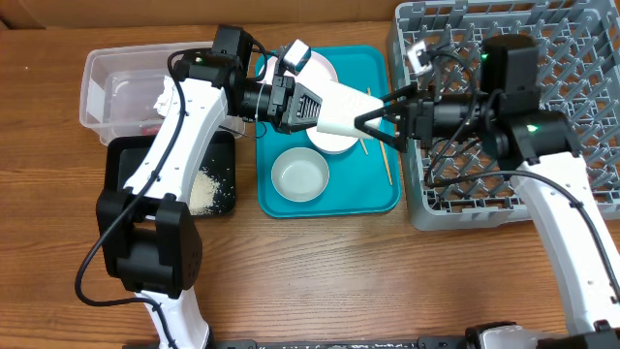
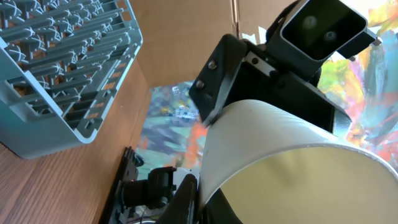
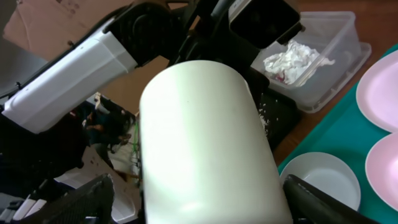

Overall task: Sort waste into correct bins and load items into the dishwasher
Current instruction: 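Hand the white cup from the left gripper to the right gripper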

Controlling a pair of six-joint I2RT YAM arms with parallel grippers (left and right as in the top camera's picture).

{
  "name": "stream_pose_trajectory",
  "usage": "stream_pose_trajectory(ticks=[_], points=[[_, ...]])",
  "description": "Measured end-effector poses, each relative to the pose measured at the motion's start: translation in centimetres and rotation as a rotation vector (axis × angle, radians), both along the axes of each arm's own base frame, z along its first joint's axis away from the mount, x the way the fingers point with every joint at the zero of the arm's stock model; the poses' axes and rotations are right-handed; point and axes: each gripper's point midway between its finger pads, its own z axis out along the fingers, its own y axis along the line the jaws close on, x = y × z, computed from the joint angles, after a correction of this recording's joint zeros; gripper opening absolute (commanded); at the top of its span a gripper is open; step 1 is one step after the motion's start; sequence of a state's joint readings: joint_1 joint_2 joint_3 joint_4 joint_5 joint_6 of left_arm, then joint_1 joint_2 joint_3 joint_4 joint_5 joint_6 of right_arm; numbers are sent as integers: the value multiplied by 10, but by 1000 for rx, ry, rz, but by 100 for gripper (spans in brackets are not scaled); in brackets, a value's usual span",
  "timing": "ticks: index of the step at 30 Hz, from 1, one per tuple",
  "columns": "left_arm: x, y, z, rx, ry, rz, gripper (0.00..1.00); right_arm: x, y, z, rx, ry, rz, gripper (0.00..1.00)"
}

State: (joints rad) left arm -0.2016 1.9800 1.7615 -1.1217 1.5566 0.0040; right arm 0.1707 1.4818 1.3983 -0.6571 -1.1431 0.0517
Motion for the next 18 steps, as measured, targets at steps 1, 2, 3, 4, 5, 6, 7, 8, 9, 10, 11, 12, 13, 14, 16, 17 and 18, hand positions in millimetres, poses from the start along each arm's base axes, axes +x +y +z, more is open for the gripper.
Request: stream_pose_trajectory(ticks=[1, 2, 3, 4, 5, 6, 7, 8, 9, 10, 11, 12, 13, 14, 16, 17, 18], points=[[0, 0, 0, 0, 0, 0, 4, 0, 2, -1, 0, 1, 6, 82], [0, 0, 0, 0, 0, 0, 4, 0, 5, -3, -2, 2, 11, 80], [0, 0, 0, 0, 0, 0, 4, 1, 6, -4, -3, 2, 13, 79], [0, 0, 0, 0, 0, 0, 4, 1, 7, -4, -4, 1, 15, 77], [0, 0, 0, -1, 0, 0, 4, 1, 7, -4, -5, -1, 16, 76], [0, 0, 1, -4, 0, -1, 4, 1, 7, -4, -6, -1, 14, 73], [0, 0, 1, -6, 1, -1, 4, 2, 7, -5, -7, -2, 12, 71], [0, 0, 1, -6, 1, -1, 4, 2, 7, -5, -8, -3, 10, 70], [0, 0, 1, -6, 1, -1, 4, 2, 7, -5, -8, -5, 10, 69], [0, 0, 1, -7, 0, -1, 4, 2, 7, -5, -9, -3, 9, 68], [0, 0, 1, -7, -1, -1, 4, 2, 7, -5, -8, -3, 9, 68], [0, 0, 1, -7, -2, -1, 4, 2, 7, -5, -8, -3, 9, 68], [0, 0, 1, -8, -4, -2, 4, 2, 7, -5, -8, -3, 9, 67], [0, 0, 1, -8, -5, -1, 4, 2, 7, -5, -8, -4, 9, 66], [0, 0, 1, -8, -5, -1, 4, 2, 7, -4, -7, -7, 9, 65], [0, 0, 1, -8, -6, -1, 4, 3, 7, -4, -7, -10, 9, 65], [0, 0, 1, -8, -7, -1, 5, 3, 7, -3, -6, -13, 9, 64]])
